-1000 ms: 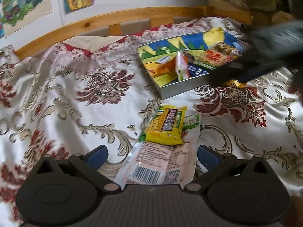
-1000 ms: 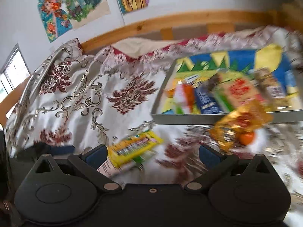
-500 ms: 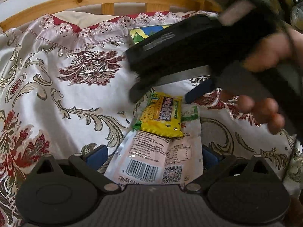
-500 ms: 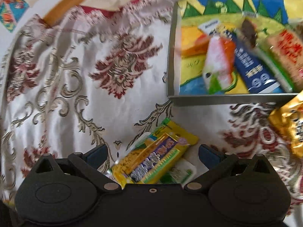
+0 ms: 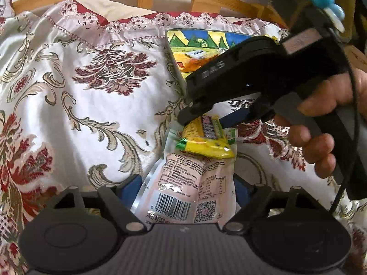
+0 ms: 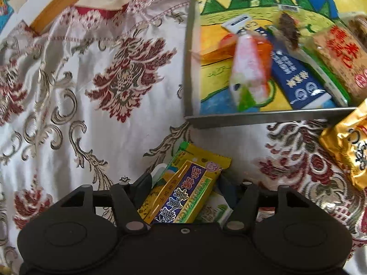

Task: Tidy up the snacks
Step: 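Close the left tool on the white barcode packet while the right tool lifts the yellow bar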

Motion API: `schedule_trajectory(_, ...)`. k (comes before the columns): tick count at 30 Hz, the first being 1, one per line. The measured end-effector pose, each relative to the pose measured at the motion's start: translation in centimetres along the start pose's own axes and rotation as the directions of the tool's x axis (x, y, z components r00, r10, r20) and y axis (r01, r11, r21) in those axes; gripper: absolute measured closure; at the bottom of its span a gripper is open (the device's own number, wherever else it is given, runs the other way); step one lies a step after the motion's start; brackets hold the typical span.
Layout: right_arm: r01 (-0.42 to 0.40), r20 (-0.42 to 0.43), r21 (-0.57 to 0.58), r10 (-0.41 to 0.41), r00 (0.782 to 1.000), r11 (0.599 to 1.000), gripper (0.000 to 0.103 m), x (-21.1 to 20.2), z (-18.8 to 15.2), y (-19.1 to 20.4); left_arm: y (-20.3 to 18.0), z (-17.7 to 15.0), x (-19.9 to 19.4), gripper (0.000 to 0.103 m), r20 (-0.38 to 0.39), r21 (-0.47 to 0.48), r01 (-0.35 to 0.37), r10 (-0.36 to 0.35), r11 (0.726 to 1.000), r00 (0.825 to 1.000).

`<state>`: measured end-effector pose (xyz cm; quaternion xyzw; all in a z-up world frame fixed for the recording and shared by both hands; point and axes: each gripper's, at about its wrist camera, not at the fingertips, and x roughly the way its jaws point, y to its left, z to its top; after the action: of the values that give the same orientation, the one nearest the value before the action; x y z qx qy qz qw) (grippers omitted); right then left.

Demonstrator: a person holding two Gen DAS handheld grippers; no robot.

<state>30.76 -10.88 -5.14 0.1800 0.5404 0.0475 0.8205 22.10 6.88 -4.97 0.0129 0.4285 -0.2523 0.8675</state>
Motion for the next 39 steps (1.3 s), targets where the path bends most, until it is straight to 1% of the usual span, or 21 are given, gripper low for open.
schedule_trajectory(2,-0.023,-0.002,0.008,0.023,1.000,1.000,0.044,-0.7,0.1,-0.9,-0.4,0.0,0.0,0.021,-0.010,-0.015,-0.001,0.001,1.000,1.000)
schedule_trajectory(6,-0.041,0.000,-0.031,0.041,0.999,0.999,0.053,-2.4,-0.1,-2.1,-1.1,-0.1,-0.4,0.023,-0.021,-0.063,0.011,-0.013,0.998,1.000)
schedule_trajectory(7,-0.040,0.000,-0.045,0.040,0.999,0.998,0.061,-2.9,-0.2,-2.4,-1.3,-0.1,-0.5,0.023,-0.025,-0.073,0.014,-0.016,0.997,1.000)
schedule_trajectory(8,-0.034,0.001,-0.067,0.034,0.999,0.997,0.078,-3.4,-0.3,-2.6,-1.4,-0.2,-0.6,0.024,-0.030,-0.081,0.015,-0.017,0.997,0.999)
schedule_trajectory(11,-0.037,-0.011,-0.130,0.036,0.999,0.991,0.078,-4.4,-0.6,-3.2,-1.9,-0.5,-0.8,0.024,-0.038,-0.085,0.003,-0.007,0.996,0.999)
schedule_trajectory(12,-0.034,-0.012,-0.138,0.033,0.999,0.990,0.077,-4.5,-0.7,-3.4,-2.0,-0.5,-0.9,0.024,-0.037,-0.081,-0.003,0.000,0.997,0.999)
schedule_trajectory(13,-0.035,-0.010,-0.142,0.034,0.999,0.989,0.072,-4.7,-0.8,-3.5,-2.1,-0.6,-0.9,0.024,-0.034,-0.077,-0.008,0.006,0.997,0.999)
schedule_trajectory(15,-0.050,-0.008,-0.126,0.049,0.999,0.991,0.064,-4.8,-0.8,-3.5,-2.1,-0.7,-1.0,0.023,-0.030,-0.071,-0.014,0.012,0.997,0.999)
schedule_trajectory(17,-0.065,-0.007,-0.090,0.064,0.998,0.994,0.049,-4.5,-0.7,-3.4,-2.1,-0.6,-1.0,0.021,-0.027,-0.069,-0.011,0.009,0.998,1.000)
schedule_trajectory(19,-0.063,-0.009,-0.060,0.063,0.998,0.996,0.042,-4.0,-0.6,-2.9,-2.1,-0.6,-0.8,0.019,-0.025,-0.059,-0.013,0.012,0.998,1.000)
schedule_trajectory(20,-0.061,-0.016,-0.048,0.060,0.998,0.997,0.039,-3.6,-0.6,-2.6,-2.0,-0.5,-0.6,0.018,-0.023,-0.050,-0.015,0.014,0.999,1.000)
schedule_trajectory(23,-0.053,-0.037,-0.025,0.052,0.998,0.998,0.035,-2.4,-0.6,-1.8,-2.0,-0.3,0.1,0.016,-0.022,-0.025,-0.021,0.021,0.999,1.000)
schedule_trajectory(26,-0.024,-0.031,-0.047,0.023,0.999,0.999,0.026,-1.3,-0.5,-0.6,-2.2,-0.2,0.6,0.015,-0.019,-0.015,-0.026,0.026,1.000,0.999)
schedule_trajectory(27,-0.008,-0.032,-0.064,0.006,0.999,0.998,0.025,-0.8,-0.5,-0.2,-2.2,-0.2,0.8,0.014,-0.017,-0.012,-0.028,0.028,1.000,0.999)
schedule_trajectory(28,0.017,-0.028,-0.082,-0.019,0.999,0.996,0.026,-0.3,-0.5,0.2,-2.2,-0.2,0.9,0.014,-0.014,-0.010,-0.030,0.030,1.000,0.999)
schedule_trajectory(29,0.047,-0.021,-0.108,-0.050,0.999,0.993,0.032,0.3,-0.5,0.5,-2.2,-0.2,1.0,0.015,-0.011,-0.007,-0.032,0.032,0.999,0.999)
schedule_trajectory(30,0.085,-0.011,-0.139,-0.087,0.996,0.987,0.037,0.8,-0.6,0.8,-2.2,-0.2,1.1,0.018,-0.007,-0.001,-0.038,0.038,0.999,0.999)
schedule_trajectory(33,0.116,0.035,-0.182,-0.111,0.993,0.976,0.058,0.8,-1.0,0.7,-2.1,-0.3,1.0,0.023,0.003,0.010,-0.038,0.038,0.999,0.999)
schedule_trajectory(34,0.113,0.040,-0.184,-0.108,0.993,0.976,0.062,0.6,-1.0,0.4,-2.0,-0.3,0.9,0.023,0.005,0.007,-0.033,0.033,0.999,0.999)
schedule_trajectory(36,0.077,0.026,-0.156,-0.074,0.997,0.985,0.065,0.2,-0.7,-0.8,-2.0,-0.2,0.7,0.027,0.008,0.003,-0.028,0.028,1.000,1.000)
schedule_trajectory(39,0.061,0.026,-0.147,-0.058,0.998,0.987,0.071,-1.0,-0.5,-1.8,-2.4,-0.1,0.3,0.031,0.013,0.016,-0.038,0.038,0.999,0.999)
